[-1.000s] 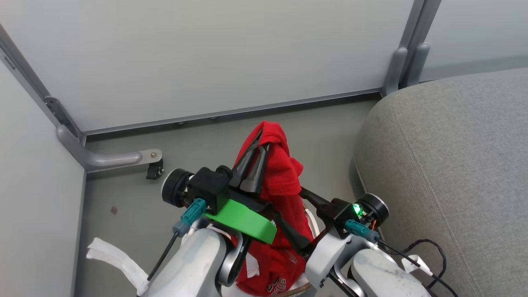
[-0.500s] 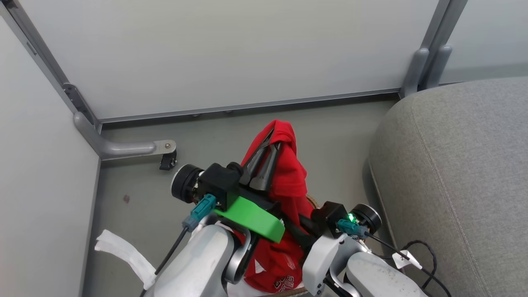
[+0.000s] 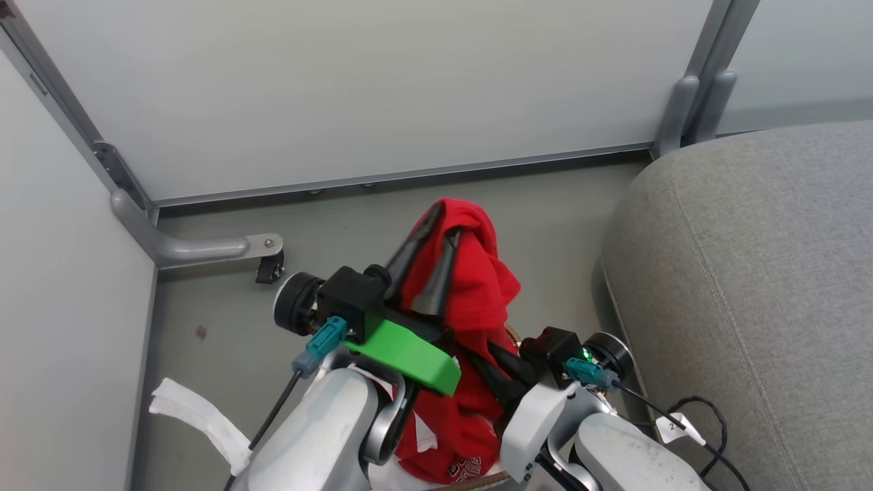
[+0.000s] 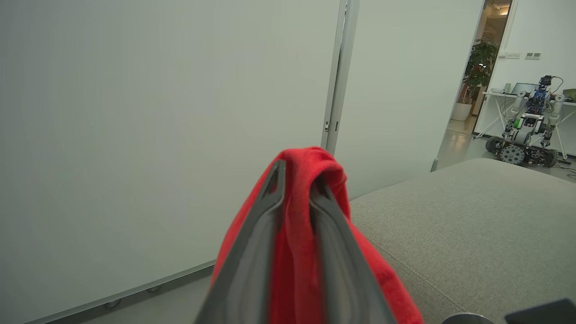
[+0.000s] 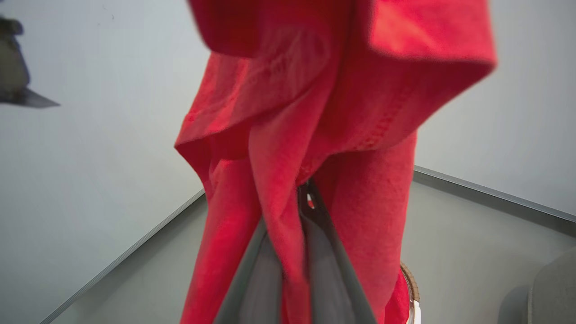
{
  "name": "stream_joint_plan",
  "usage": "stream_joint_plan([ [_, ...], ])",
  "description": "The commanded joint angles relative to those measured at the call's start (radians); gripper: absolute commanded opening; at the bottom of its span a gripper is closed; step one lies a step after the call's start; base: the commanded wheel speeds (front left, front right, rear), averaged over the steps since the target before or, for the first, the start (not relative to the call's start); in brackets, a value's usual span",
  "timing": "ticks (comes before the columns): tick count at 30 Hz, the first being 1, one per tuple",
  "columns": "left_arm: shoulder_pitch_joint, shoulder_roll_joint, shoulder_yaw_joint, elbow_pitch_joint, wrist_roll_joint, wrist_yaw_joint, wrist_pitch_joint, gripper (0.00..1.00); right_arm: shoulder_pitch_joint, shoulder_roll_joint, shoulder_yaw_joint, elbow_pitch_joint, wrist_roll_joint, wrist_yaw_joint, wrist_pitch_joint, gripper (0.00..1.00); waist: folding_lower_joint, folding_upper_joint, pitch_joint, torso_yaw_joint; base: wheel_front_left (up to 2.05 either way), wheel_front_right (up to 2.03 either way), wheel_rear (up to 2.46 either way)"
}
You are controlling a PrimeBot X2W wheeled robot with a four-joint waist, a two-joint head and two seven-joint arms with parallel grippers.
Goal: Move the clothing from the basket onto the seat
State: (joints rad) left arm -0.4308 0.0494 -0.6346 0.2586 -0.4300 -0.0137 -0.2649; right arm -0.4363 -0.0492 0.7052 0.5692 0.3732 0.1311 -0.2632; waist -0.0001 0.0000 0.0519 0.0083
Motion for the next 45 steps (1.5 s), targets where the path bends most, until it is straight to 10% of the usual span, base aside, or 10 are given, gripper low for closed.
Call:
stream_joint_plan([
  [1, 0.0, 0.003, 0.009, 0.005, 0.009, 0.003, 0.001, 1.0, 0.017, -0.003, -0.005, -0.008, -0.01, -0.001, -0.002, 0.0, 0.0001, 0.0, 0.0, -0.004, 0.0, 0.0, 0.0],
  [12, 0.027, 0.002, 0.081, 0.093, 0.07, -0.022, 0.001, 1.0, 0.078, -0.003, -0.092, -0.119, -0.035, -0.001, -0.002, 0.0, 0.0001, 0.0, 0.023, -0.099, 0.0, 0.0, 0.0],
  [35, 0.083, 0.006, 0.235, 0.123, 0.185, -0.084, 0.001, 1.0, 0.175, -0.002, -0.214, -0.276, -0.085, -0.001, -0.002, 0.0, 0.0001, 0.0, 0.101, -0.526, 0.0, 0.0, 0.0],
  [45, 0.038, 0.004, 0.194, 0.139, 0.199, -0.108, 0.001, 1.0, 0.18, -0.002, -0.354, -0.349, -0.168, -0.001, -0.002, 0.0, 0.0001, 0.0, 0.148, -0.551, 0.0, 0.0, 0.0],
])
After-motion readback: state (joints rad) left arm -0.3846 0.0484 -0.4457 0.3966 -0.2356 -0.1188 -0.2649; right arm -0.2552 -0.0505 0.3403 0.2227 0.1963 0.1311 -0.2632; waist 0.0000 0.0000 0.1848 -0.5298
